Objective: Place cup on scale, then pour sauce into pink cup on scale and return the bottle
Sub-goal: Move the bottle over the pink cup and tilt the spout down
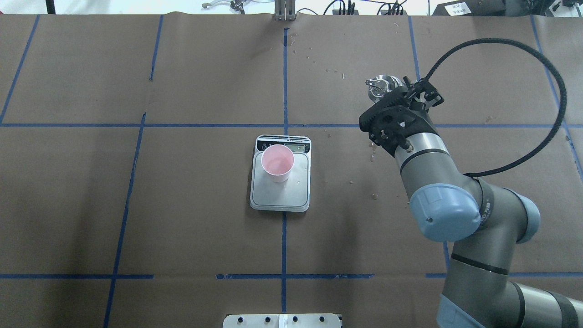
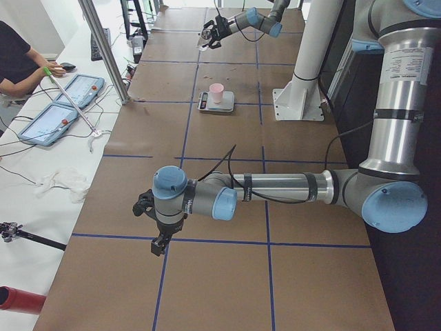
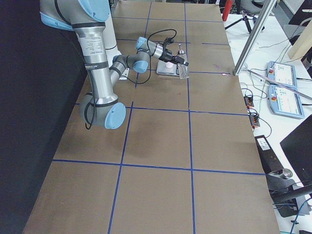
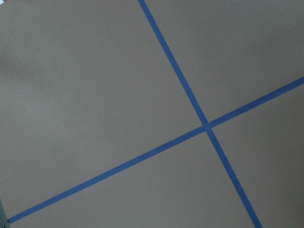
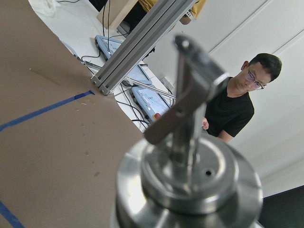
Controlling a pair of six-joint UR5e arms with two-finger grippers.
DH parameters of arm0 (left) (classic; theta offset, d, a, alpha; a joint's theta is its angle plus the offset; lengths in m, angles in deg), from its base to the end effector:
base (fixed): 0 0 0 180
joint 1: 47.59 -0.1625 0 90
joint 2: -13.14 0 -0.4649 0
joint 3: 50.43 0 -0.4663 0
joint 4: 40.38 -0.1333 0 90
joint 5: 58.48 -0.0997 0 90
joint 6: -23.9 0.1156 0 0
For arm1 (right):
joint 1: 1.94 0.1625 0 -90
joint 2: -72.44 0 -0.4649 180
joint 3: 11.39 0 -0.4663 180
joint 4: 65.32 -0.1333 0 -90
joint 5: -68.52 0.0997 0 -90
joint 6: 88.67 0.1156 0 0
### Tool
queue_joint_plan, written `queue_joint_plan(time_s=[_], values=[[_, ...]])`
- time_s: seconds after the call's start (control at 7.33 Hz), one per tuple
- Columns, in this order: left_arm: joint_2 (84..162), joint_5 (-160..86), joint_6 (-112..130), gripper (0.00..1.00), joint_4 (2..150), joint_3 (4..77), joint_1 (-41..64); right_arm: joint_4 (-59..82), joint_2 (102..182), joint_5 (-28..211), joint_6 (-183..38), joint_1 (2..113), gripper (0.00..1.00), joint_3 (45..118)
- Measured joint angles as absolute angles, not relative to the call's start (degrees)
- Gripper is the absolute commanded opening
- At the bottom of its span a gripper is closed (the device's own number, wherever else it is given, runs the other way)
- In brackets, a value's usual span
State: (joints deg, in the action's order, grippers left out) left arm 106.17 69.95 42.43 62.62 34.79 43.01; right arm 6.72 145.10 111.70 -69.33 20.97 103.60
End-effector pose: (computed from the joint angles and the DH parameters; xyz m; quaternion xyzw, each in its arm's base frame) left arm -0.0678 -0.6054 0.7104 0.1457 0.3076 0.1783 0.9232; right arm -0.4693 -0.4345 0.2449 0.5711 -0.0652 -0.1387 0.8064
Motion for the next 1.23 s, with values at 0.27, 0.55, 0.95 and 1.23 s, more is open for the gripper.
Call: queue_joint_plan(time_s=[0.27, 0.55, 0.95, 1.23], values=[[106.56, 69.93, 40.92, 1.00, 62.27, 34.71, 42.92, 13.46, 140.79, 109.27, -72.87, 19.08, 0.00, 101.29], [106.64, 69.93, 40.03, 1.00, 62.27, 34.63, 42.90, 15.95, 137.20, 108.96, -82.81, 18.50, 0.00, 98.33], [106.81, 69.83, 39.97, 1.00, 62.41, 34.61, 42.86, 20.31, 134.19, 109.02, -91.73, 18.09, 0.00, 95.08], [107.27, 69.55, 39.98, 1.00, 62.42, 34.63, 42.93, 22.41, 132.36, 107.93, -92.36, 17.56, 0.00, 92.32]])
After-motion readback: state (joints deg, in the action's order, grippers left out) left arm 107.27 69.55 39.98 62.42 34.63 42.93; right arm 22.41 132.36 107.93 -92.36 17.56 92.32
